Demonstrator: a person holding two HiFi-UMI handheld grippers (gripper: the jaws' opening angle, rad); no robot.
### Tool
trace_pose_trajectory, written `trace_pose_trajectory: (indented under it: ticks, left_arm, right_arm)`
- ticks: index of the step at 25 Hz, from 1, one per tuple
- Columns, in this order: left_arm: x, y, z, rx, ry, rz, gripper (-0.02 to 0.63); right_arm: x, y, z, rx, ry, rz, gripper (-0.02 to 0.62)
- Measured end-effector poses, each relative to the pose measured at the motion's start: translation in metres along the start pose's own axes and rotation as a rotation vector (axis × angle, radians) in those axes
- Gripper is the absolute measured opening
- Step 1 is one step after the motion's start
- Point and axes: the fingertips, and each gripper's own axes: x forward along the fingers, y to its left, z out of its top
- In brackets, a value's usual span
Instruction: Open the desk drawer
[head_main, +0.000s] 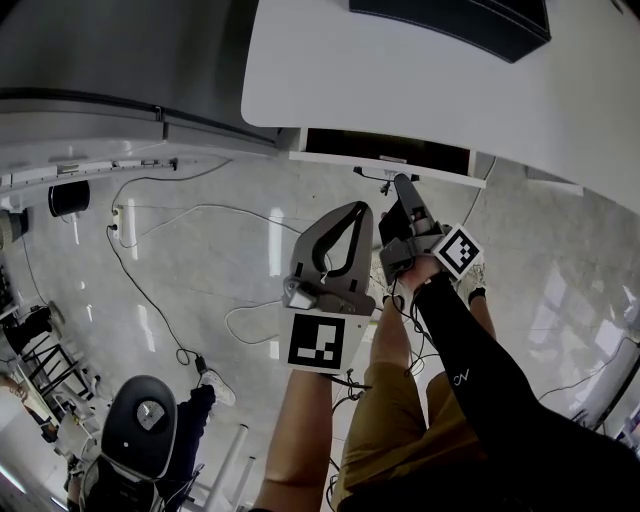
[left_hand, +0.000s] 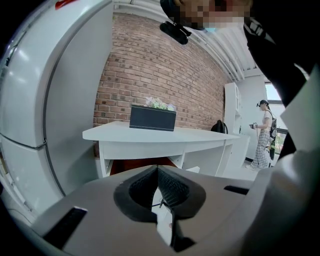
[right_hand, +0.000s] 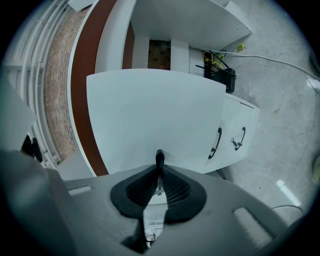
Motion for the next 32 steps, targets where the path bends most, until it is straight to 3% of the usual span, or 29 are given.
trace_pose_trajectory:
  ticks: [8, 32]
  left_arm:
    - [-0.028, -0.010, -0.014, 0.021, -0.008, -0.015, 0.009]
    - [-0.025, -0.008, -0.014, 0.016, -0.008, -0.002, 0.009]
  right_arm:
    - [-0.035, -0.009, -0.023, 0.002, -0.003, -0.004, 0.026]
    - [-0.067, -0.022, -0.046, 0.047, 0.036, -0.071, 0.027]
